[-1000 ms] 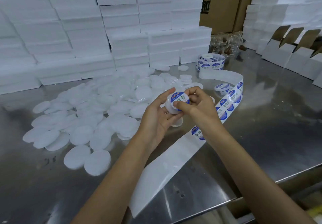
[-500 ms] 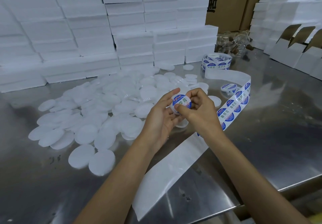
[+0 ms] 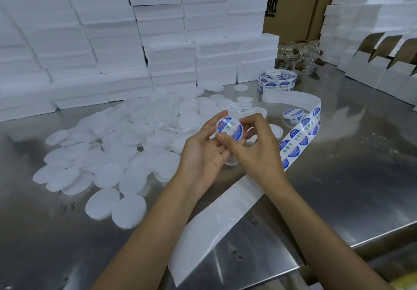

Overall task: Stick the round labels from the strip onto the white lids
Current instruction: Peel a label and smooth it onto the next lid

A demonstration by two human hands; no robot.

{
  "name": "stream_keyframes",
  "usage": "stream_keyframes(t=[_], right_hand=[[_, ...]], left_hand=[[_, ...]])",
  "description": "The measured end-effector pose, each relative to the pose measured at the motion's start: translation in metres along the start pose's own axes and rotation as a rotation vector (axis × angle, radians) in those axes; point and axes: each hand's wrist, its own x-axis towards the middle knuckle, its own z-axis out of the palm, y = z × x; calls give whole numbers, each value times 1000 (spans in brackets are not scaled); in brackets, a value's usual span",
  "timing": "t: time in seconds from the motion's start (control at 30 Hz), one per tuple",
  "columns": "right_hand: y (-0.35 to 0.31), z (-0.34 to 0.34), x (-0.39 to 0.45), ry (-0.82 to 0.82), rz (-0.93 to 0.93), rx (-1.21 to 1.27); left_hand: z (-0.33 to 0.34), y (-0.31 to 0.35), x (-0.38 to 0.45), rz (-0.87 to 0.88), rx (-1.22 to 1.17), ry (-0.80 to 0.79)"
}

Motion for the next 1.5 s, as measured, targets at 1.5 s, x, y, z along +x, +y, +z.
stream_keyframes(t=[1.5], right_hand=[[12, -10, 0, 13, -53, 88]], left_hand=[[-9, -4, 1, 4, 250, -29]])
